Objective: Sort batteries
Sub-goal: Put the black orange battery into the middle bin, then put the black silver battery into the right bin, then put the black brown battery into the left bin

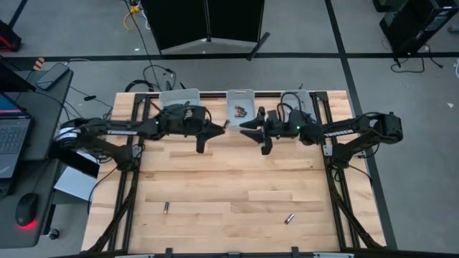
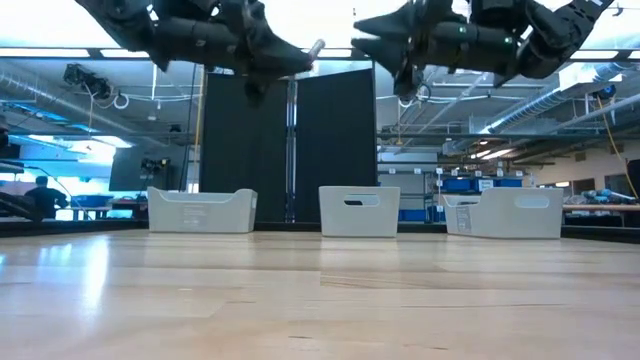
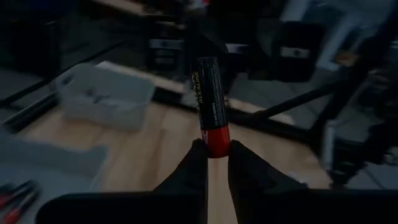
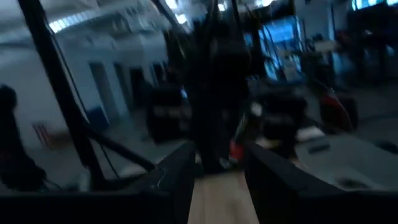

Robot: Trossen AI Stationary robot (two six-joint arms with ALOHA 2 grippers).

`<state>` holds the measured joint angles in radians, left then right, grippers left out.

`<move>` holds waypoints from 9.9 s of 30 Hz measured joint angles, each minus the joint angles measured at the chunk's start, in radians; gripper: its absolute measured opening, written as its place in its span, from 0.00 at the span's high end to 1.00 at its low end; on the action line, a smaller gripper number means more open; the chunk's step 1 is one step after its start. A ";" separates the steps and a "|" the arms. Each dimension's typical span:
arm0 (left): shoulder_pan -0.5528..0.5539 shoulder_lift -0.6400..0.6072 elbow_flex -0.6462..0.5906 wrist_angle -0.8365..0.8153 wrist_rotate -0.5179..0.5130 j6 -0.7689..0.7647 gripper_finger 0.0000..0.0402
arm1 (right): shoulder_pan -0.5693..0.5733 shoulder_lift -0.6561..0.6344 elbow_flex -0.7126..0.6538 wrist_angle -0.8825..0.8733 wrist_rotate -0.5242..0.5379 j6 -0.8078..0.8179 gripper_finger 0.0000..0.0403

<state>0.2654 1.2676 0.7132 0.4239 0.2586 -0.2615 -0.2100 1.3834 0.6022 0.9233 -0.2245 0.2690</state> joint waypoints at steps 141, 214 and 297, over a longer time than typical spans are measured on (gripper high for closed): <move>0.053 0.139 -0.063 0.120 0.001 0.295 0.68 | 0.281 -0.003 0.362 -1.732 0.167 0.516 0.86; 0.054 0.148 -0.063 0.048 -0.172 0.380 0.68 | 0.958 0.347 0.357 -1.595 0.206 0.156 0.86; -0.035 -0.023 -0.028 -0.252 -0.071 0.198 0.98 | -0.366 -0.171 0.063 -1.159 0.238 -0.220 0.98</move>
<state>0.2308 1.2449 0.6851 0.1715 0.1879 -0.0640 -0.5755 1.2124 0.6652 -0.2358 0.0132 0.0490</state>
